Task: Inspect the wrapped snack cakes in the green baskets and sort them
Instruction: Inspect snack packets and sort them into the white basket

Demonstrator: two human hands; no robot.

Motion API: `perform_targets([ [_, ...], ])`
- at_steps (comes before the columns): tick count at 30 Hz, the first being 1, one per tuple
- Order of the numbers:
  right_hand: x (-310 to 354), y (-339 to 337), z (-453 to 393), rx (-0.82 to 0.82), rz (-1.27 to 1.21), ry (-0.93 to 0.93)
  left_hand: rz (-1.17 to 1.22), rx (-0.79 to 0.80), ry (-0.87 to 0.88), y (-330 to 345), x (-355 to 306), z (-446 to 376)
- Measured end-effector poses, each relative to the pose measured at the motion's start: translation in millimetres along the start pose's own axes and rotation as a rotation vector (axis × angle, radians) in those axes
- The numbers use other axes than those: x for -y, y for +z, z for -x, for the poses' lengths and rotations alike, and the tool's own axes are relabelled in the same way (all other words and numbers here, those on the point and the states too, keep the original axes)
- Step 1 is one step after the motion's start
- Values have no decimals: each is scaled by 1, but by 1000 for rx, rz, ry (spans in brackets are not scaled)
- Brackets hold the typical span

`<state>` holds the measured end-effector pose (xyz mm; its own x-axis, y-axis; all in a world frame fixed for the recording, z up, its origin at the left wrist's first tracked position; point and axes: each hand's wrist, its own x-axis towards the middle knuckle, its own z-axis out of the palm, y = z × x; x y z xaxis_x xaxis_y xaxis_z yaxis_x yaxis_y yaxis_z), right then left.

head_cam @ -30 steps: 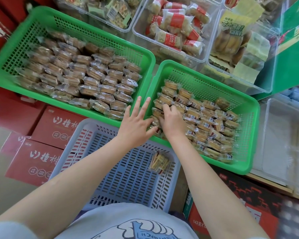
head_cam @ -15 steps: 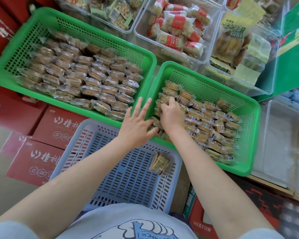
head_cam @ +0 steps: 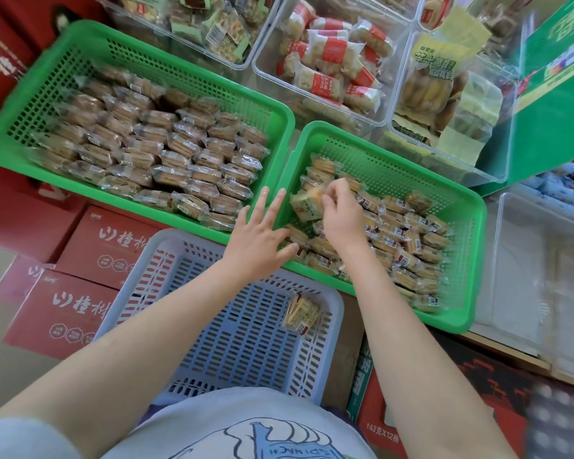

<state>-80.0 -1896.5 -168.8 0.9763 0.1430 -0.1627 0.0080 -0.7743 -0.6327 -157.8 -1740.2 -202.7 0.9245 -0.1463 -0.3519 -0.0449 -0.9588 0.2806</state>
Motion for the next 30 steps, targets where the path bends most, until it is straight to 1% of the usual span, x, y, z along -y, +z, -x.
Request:
perform_targets([
  [4, 9, -35, 24, -208, -354, 184, 110, 55, 2, -12, 1, 9],
  [5, 11, -43, 33, -221, -472, 245, 170, 44, -12, -16, -1, 12],
  [6, 13, -49, 43, -207, -594, 301, 279, 7, -42, -23, -5, 19],
  [7, 16, -54, 54, -180, -704, 342, 445, -50, -92, -31, -10, 26],
  [8, 19, -58, 65, -150, -795, 362, 675, -100, -150, -42, -16, 34],
  [9, 22, -60, 77, -124, -859, 367, 956, -108, -211, -53, -23, 43],
  [11, 30, -61, 99, -88, -933, 370, 1517, 4, -265, -72, -33, 60],
  [12, 33, -60, 108, -77, -951, 374, 1683, 46, -261, -78, -38, 70],
  [13, 38, -59, 117, -69, -954, 378, 1751, 58, -249, -81, -41, 79],
  [16, 42, -55, 138, -75, -863, 368, 1831, 50, -232, -88, -48, 105],
  [19, 43, -58, 155, -101, -749, 329, 1893, 90, -239, -84, -48, 122],
  [23, 42, -67, 173, -155, -629, 181, 1872, 87, -223, -77, -49, 141],
  [25, 42, -70, 181, -171, -588, 129, 1785, 19, -190, -78, -54, 150],
  [28, 45, -74, 195, -199, -529, 58, 1508, -126, -159, -79, -61, 160],
  [30, 48, -77, 203, -220, -510, 18, 1436, -152, -145, -80, -64, 166],
])
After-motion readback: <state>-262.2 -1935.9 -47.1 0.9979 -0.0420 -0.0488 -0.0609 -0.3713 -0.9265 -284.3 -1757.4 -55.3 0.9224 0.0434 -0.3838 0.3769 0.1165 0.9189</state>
